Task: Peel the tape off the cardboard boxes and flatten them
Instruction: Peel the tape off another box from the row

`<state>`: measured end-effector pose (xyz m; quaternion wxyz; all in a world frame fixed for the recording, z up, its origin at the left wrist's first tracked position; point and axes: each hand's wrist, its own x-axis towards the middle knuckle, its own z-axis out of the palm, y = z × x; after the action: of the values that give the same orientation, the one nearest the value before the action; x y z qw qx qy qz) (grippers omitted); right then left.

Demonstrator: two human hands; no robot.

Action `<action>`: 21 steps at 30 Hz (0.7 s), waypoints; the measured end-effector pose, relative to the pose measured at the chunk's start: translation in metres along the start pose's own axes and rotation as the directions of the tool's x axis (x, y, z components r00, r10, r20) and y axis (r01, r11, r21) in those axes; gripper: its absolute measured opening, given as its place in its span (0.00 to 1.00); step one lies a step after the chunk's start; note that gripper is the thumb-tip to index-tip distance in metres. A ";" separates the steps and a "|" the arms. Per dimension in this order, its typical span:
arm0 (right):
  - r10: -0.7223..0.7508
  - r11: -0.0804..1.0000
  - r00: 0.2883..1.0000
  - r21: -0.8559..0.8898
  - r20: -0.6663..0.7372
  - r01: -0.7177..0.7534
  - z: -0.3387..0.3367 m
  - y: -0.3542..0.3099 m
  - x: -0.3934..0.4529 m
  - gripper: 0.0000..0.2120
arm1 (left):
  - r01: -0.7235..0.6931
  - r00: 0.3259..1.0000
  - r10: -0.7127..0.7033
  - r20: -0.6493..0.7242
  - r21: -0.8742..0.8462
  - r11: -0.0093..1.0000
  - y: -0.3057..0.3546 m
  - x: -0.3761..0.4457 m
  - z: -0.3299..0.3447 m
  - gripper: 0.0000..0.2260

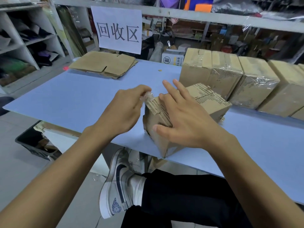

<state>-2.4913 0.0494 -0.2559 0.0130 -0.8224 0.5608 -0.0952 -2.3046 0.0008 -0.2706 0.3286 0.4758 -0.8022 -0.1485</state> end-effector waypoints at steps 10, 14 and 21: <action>0.025 0.999 0.997 -0.019 -0.067 -0.026 0.002 -0.004 0.003 0.42 | 0.105 0.994 -0.087 0.065 -0.397 0.912 -0.029 0.005 -0.004 0.11; 0.030 0.999 0.998 -0.009 -0.054 -0.031 0.001 -0.006 0.003 0.43 | 0.144 0.977 -0.206 -0.047 -0.564 0.813 -0.028 -0.002 0.004 0.11; 0.013 1.000 0.998 0.004 -0.066 -0.012 0.003 -0.003 0.002 0.35 | 0.226 0.758 -0.569 -0.318 -0.691 0.687 -0.028 -0.013 0.002 0.09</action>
<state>-2.4873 0.0486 -0.2579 -0.0033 -0.8152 0.5658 -0.1234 -2.2826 -0.0023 -0.2929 0.6222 0.5322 -0.4628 -0.3398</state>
